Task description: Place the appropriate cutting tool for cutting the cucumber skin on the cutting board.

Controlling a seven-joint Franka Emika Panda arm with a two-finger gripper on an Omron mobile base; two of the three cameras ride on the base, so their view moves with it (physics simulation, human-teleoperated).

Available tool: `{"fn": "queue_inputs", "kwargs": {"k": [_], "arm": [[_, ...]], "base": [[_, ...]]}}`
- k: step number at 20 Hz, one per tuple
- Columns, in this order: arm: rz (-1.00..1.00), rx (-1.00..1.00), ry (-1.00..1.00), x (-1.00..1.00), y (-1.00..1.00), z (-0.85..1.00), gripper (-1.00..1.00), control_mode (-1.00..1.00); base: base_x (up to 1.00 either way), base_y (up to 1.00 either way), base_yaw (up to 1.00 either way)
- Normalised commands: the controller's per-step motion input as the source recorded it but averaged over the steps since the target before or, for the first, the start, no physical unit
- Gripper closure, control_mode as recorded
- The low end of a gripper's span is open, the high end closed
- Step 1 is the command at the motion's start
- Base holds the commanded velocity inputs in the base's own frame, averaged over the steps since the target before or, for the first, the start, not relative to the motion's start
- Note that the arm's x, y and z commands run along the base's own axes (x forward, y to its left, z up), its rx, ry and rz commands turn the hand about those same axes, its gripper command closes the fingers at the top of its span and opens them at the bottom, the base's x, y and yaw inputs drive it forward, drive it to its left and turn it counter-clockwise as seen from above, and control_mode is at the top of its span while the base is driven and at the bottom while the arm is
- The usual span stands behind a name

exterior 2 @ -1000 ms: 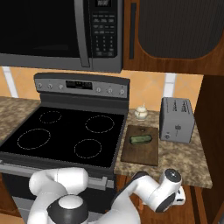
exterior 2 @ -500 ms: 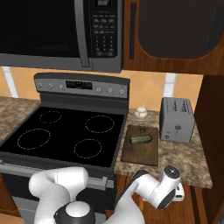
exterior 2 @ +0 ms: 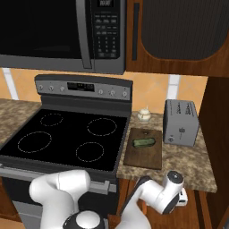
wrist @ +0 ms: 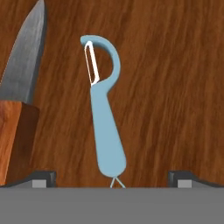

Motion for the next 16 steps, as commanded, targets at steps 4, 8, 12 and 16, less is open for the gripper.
{"fn": "queue_inputs", "kwargs": {"k": [4, 8, 12, 16], "arm": [[0.00, 0.01, 0.00, 0.02, -0.10, -0.20, -1.00, -1.00], [0.00, 0.03, 0.00, 0.05, -0.06, -0.17, -1.00, -1.00], [0.00, 0.03, 0.00, 0.02, 0.00, -0.05, -1.00, -1.00], [0.00, 0.03, -0.01, 0.00, 0.00, 0.00, -1.00, -1.00]], "base": [[0.00, 0.00, 0.00], [0.00, 0.00, 0.00], [0.00, 0.00, 0.00], [0.00, 0.00, 0.00]]}}
